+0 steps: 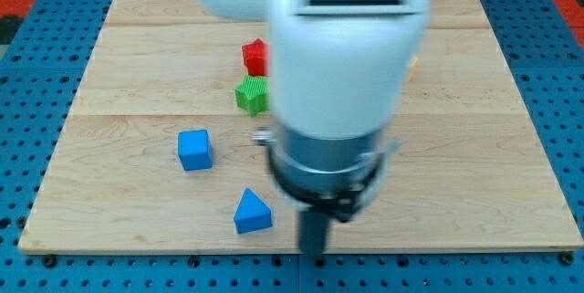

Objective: Move the triangle below the green star

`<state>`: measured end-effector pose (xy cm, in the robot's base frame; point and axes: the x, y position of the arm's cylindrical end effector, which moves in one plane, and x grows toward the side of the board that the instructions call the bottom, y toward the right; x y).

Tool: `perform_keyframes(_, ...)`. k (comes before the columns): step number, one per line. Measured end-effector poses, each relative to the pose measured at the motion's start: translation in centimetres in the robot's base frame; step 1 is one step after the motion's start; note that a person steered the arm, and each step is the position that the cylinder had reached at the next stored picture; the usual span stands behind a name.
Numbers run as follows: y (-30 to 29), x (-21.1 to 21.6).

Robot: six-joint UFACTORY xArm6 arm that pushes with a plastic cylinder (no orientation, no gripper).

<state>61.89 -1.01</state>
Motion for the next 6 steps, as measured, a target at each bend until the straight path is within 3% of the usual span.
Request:
perform_keyframes(1, -3.7, -2.2)
perform_keyframes(2, -3.7, -4.4)
perform_keyframes(3, -2.6, -1.3)
perform_keyframes(4, -8.4, -1.9)
perform_keyframes(6, -0.7, -6.9)
